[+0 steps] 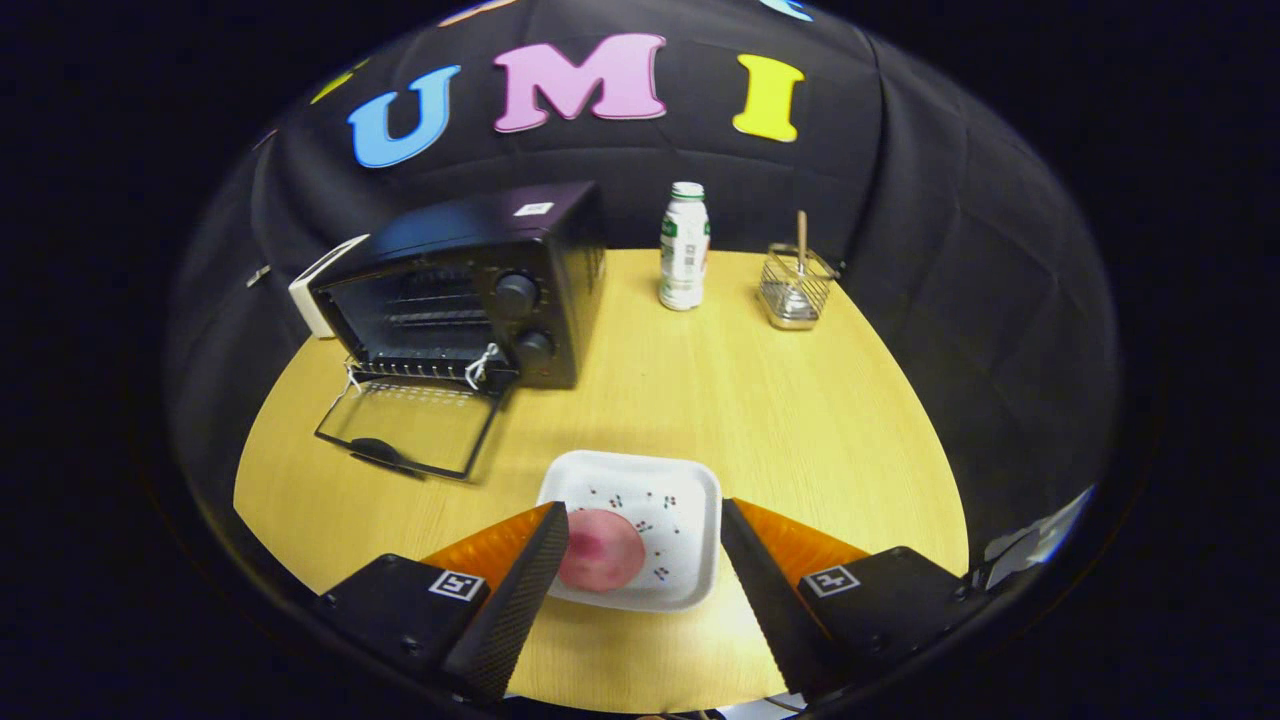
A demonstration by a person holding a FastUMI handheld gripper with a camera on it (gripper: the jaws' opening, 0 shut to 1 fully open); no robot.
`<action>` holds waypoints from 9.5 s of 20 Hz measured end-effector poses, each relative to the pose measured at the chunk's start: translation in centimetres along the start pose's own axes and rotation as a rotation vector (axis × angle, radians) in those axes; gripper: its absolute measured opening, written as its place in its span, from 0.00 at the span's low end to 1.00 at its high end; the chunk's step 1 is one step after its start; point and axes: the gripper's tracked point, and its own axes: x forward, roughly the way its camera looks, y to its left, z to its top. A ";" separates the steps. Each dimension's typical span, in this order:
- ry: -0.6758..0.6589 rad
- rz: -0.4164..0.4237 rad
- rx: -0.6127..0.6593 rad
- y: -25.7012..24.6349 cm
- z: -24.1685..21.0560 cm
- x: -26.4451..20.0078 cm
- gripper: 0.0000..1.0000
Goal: Open the toaster oven, put the food inside, and close the toaster oven door.
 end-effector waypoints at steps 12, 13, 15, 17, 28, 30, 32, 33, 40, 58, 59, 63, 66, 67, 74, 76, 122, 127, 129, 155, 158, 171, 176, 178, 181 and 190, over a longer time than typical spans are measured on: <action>0.246 -0.021 0.055 -4.6 -5.7 6.9 1.00; 0.268 -0.018 0.055 -4.5 -6.0 7.5 1.00; 0.317 -0.016 0.052 -4.3 -6.8 8.1 0.97; 0.357 -0.011 0.069 -4.2 -7.2 8.3 0.94; 0.468 0.065 0.238 -4.7 -7.3 8.5 0.08; 0.462 0.076 0.220 -4.7 -7.3 8.4 0.05; 0.460 0.083 0.209 -4.6 -7.5 8.3 0.05; 0.461 0.087 0.224 -4.6 -7.5 8.2 0.05; 0.462 0.155 0.425 -3.6 -8.4 7.1 0.05; 0.280 0.314 1.076 -2.8 -8.7 -1.7 0.05; 0.262 0.320 1.084 -2.5 -8.4 -2.6 0.05; 0.217 0.357 1.107 -0.1 -6.5 -5.5 0.05; 0.187 0.397 1.082 3.2 -4.3 -6.5 0.05; 0.192 0.423 1.071 4.7 -3.9 -6.8 0.05; 0.229 0.508 0.979 13.6 -0.5 -4.6 0.05; 0.231 0.508 0.980 15.8 0.5 -3.5 0.05; 0.099 0.464 0.919 28.0 6.1 6.6 0.98; 0.112 0.439 0.757 27.8 3.5 5.7 0.98; 0.107 0.434 0.671 28.0 2.1 4.8 0.99; 0.166 0.028 -0.097 27.7 -7.0 9.4 0.99; 0.139 0.006 -0.079 27.9 -6.1 10.0 0.99; -0.012 0.072 -0.140 28.2 -1.7 5.6 1.00; -0.148 0.103 -0.117 28.7 2.8 3.4 0.99; -0.185 0.118 -0.099 29.2 4.8 2.1 0.99; -0.291 0.160 -0.100 29.9 8.5 -0.3 1.00; -0.648 0.203 -0.126 23.7 17.3 -11.0 0.99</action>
